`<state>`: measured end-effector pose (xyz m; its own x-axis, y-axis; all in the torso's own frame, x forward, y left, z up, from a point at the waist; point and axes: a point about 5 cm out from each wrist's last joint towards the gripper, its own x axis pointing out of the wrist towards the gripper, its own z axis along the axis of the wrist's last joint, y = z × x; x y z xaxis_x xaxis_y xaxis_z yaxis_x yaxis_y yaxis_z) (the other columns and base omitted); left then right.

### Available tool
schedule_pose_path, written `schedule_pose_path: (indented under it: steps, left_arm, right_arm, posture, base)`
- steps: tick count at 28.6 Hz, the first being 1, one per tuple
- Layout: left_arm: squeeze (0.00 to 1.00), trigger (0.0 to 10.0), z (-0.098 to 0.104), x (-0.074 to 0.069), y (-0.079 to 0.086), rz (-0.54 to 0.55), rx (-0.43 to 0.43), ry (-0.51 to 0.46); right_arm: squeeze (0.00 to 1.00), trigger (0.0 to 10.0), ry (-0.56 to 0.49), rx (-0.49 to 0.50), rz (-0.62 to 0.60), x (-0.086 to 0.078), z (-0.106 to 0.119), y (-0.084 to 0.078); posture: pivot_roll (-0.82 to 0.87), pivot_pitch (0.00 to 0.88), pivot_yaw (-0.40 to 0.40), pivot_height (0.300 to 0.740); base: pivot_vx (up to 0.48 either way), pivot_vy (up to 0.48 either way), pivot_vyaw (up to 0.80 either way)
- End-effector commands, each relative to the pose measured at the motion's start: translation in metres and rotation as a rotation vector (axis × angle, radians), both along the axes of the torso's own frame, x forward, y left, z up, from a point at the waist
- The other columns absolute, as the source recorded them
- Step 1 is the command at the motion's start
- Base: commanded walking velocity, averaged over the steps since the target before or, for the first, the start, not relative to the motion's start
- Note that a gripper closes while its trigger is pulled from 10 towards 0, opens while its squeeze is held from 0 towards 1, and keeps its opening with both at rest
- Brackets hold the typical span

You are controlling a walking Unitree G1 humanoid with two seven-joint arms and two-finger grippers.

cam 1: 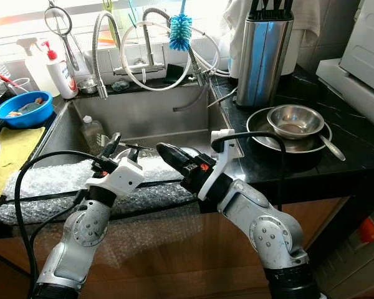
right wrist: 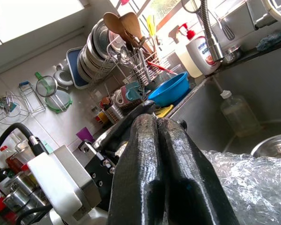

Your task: Kitchen organization

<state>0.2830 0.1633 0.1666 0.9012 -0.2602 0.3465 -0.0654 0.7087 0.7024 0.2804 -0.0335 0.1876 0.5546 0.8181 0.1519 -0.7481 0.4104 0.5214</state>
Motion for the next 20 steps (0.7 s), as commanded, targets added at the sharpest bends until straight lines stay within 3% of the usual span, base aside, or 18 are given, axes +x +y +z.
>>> schedule_pose_path:
  steps: [1, 20]
  left_arm:
    - [0.0, 0.0, -0.0014, 0.0025, 0.0024, 0.015, 0.029, 0.008]
    - [0.0, 0.0, -0.0072, 0.0036, 0.0026, 0.034, 0.056, 0.028]
  right_arm:
    - [0.0, 10.0, -0.03, 0.01, 0.019, -0.003, 0.0085, 0.0027]
    - [0.0, 10.0, -0.047, 0.006, 0.019, -0.0035, 0.0106, 0.0036]
  posture:
    - [-0.08, 0.0, 0.089, 0.74]
    - [-0.08, 0.0, 0.085, 0.74]
  base:
    - [0.0, 0.0, 0.0]
    - [0.0, 0.0, 0.0]
